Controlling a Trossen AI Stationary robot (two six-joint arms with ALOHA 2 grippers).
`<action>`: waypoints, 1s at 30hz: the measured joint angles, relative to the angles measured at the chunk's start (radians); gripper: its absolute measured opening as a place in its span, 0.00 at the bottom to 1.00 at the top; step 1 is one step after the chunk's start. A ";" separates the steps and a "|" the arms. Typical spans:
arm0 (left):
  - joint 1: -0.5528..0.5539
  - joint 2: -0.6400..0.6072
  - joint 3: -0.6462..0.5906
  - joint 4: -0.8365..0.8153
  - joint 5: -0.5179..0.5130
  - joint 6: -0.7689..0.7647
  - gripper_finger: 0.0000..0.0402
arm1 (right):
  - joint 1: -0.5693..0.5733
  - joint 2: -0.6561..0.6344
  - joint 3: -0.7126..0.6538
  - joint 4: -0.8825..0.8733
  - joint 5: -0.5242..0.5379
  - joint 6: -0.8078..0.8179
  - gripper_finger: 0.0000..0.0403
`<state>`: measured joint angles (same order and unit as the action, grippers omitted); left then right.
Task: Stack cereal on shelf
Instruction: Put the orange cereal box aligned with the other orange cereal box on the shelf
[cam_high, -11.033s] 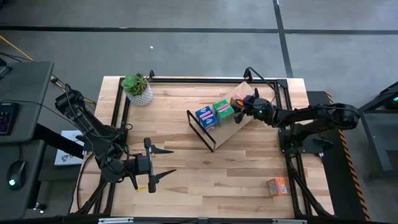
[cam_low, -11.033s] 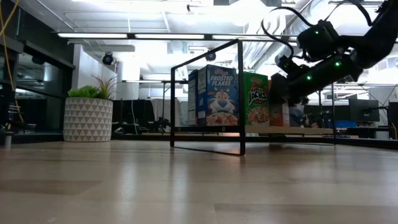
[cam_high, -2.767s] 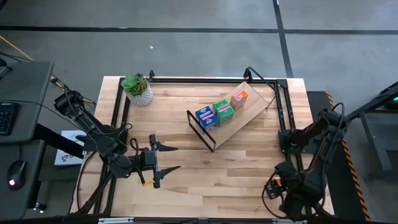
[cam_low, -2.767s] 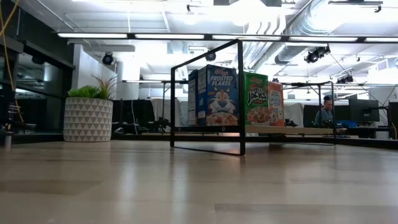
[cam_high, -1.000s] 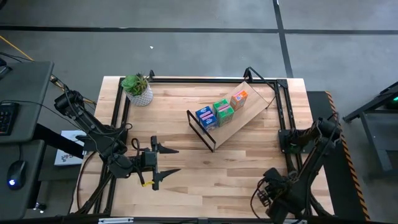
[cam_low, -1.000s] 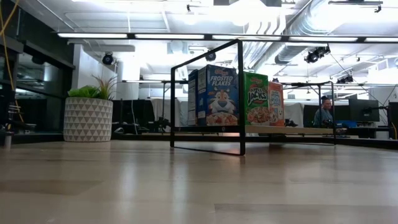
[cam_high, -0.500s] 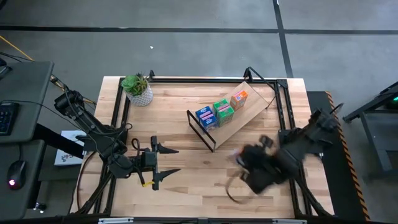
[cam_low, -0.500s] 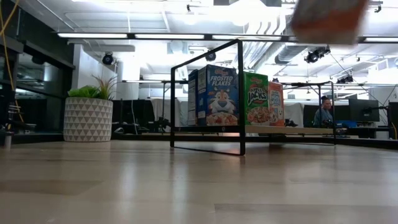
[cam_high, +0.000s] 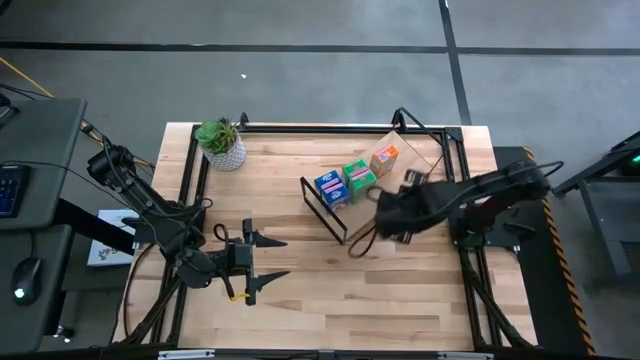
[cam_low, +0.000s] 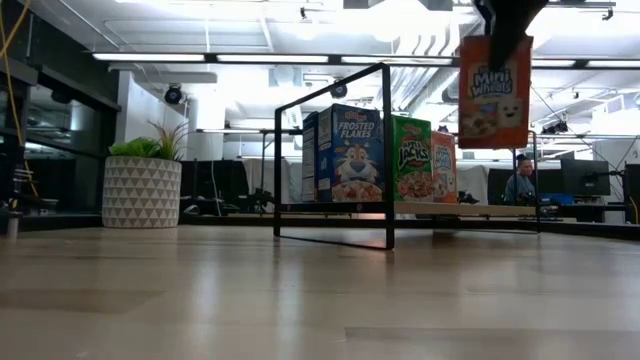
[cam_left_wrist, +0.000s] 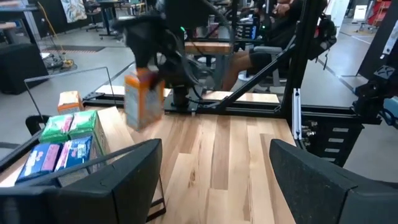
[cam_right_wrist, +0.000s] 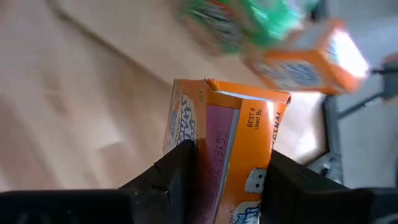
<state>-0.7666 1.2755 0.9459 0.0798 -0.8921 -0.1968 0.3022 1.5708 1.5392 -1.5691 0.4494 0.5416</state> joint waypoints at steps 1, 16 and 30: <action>0.000 0.000 0.000 -0.006 0.000 -0.009 0.72 | -0.018 -0.032 -0.028 -0.002 0.020 -0.003 0.34; 0.022 0.000 0.000 0.006 -0.009 -0.011 0.72 | -0.183 -0.259 -0.341 0.192 0.100 -0.538 0.34; 0.027 0.000 0.000 -0.001 -0.008 -0.010 0.72 | -0.302 -0.208 -0.411 0.428 0.092 -0.859 0.34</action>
<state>-0.7391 1.2756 0.9459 0.0792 -0.9001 -0.2070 0.0000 1.3632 1.1278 -1.1416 0.5410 -0.3174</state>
